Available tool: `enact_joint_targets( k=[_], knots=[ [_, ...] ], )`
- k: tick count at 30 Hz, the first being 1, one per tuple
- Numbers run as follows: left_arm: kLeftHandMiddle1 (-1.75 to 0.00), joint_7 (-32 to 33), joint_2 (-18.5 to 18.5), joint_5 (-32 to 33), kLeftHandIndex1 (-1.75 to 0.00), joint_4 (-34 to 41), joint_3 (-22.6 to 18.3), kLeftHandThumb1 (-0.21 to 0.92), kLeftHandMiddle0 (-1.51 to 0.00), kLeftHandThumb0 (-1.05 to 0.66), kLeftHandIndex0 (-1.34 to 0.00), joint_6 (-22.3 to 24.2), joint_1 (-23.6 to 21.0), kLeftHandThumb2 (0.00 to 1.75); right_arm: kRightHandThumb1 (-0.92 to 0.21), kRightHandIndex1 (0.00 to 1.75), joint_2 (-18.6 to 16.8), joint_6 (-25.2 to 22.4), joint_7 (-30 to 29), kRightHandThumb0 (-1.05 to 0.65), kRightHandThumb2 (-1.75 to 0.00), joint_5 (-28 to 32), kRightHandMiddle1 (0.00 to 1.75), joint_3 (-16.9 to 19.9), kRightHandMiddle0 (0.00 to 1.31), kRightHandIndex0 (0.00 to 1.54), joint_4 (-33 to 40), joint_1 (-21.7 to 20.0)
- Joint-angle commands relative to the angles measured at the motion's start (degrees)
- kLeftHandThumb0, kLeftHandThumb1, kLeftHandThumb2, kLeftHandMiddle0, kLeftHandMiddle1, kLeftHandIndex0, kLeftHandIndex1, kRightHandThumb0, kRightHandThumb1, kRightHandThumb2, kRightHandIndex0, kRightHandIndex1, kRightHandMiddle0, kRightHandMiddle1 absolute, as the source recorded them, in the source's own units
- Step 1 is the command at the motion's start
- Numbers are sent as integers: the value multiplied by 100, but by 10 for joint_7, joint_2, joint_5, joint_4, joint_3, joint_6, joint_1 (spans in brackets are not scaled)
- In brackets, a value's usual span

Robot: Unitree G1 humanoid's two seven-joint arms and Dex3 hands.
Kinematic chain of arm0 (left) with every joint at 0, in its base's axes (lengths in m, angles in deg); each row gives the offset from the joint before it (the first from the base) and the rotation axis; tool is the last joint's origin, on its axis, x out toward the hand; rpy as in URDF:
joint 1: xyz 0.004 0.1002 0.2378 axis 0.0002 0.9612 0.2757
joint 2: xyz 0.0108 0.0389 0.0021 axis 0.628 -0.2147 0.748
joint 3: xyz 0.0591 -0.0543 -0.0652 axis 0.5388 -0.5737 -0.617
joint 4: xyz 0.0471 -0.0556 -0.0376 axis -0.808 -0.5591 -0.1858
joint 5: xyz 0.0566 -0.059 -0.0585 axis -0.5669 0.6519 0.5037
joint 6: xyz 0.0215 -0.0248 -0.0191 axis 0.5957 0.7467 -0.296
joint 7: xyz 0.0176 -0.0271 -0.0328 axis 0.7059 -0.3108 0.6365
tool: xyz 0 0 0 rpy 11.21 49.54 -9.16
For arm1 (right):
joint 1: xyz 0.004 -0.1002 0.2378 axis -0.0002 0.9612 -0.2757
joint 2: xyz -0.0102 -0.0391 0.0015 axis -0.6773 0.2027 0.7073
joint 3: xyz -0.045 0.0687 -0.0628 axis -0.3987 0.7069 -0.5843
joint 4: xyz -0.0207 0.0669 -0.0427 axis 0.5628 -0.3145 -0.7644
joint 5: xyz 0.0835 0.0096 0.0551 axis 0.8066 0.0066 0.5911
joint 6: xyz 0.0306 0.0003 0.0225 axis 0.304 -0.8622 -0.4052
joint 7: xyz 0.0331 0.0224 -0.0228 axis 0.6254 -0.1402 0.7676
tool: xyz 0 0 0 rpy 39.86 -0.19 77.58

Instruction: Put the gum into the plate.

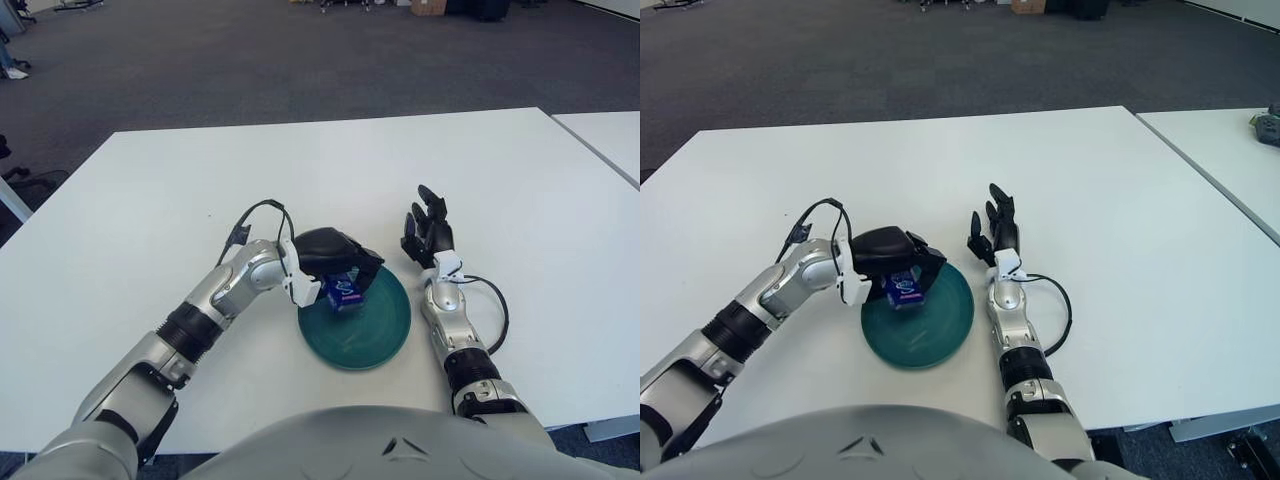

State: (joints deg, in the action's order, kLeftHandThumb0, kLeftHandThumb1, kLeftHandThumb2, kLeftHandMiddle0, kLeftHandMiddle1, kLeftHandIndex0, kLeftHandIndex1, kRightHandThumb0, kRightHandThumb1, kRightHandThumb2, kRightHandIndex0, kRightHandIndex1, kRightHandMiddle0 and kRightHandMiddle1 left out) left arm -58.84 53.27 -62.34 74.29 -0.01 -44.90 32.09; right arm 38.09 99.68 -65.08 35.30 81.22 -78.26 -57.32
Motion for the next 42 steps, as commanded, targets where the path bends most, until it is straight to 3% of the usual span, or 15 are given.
enact_joint_targets(
  k=[1,5,6,8,11,13,17,20,22,26,29,31,35,42],
  knots=[
    [-174,-8,3,-5,-159,-15,0,38,-57,-1,-43,-2,-13,120,-92,2,5,-16,5,-56,-75,9,58,10,0,32,-46,23],
    [-171,-24,5,-3,-162,-10,2,55,-48,-1,-29,6,-9,99,-92,2,4,-13,11,-56,-75,19,58,17,0,31,-57,15],
    [-162,-27,6,-2,-160,-9,2,62,-37,-26,-21,7,-7,82,-92,2,3,-12,12,-56,-75,20,58,18,0,31,-59,14],
    [-151,-31,6,-2,-156,-8,1,76,-26,-53,-13,9,-5,52,-92,1,3,-10,13,-55,-75,22,58,20,0,31,-63,12],
    [-132,-31,8,-11,-144,-12,3,86,-19,-70,-5,10,-1,33,-92,1,-1,-5,17,-55,-75,28,58,26,0,31,-70,6],
    [-121,-27,9,-18,-136,-19,4,89,-16,-77,-3,7,-2,29,-92,1,-3,-2,19,-55,-75,32,57,29,0,31,-76,2],
    [-100,-19,12,-38,-119,-25,8,91,-12,-86,-1,-1,-4,31,-92,1,-3,5,17,-55,-75,31,57,28,0,30,-82,1],
    [-59,-16,15,-58,-94,-24,10,92,-15,-92,0,0,-5,37,-92,0,-1,11,9,-55,-75,22,58,27,0,29,-87,0],
    [-46,-13,17,-63,-85,-23,9,92,-16,-94,0,-1,-3,40,-92,0,-1,14,6,-55,-75,19,59,26,0,29,-89,1],
    [-30,0,20,-71,-70,-20,6,92,-16,-98,0,-9,4,46,-92,0,-2,18,4,-55,-75,19,59,25,0,29,-96,0],
    [-14,14,27,-79,-46,-13,3,92,-11,-102,0,-19,11,51,-92,0,-6,13,8,-54,-75,25,60,27,0,29,-131,-22],
    [-8,28,34,-86,-30,-5,0,92,-7,-103,0,-30,19,53,-92,1,-10,6,22,-54,-76,35,62,32,0,30,-174,-51],
    [-2,49,50,-93,-7,22,-8,92,-1,-105,0,-46,41,57,-92,1,-2,31,56,-56,-77,44,63,35,0,32,-192,-57],
    [0,50,60,-94,0,53,-16,92,0,-105,0,-48,58,61,-92,1,6,61,86,-60,-77,45,63,38,0,32,-205,-54]
  ],
)
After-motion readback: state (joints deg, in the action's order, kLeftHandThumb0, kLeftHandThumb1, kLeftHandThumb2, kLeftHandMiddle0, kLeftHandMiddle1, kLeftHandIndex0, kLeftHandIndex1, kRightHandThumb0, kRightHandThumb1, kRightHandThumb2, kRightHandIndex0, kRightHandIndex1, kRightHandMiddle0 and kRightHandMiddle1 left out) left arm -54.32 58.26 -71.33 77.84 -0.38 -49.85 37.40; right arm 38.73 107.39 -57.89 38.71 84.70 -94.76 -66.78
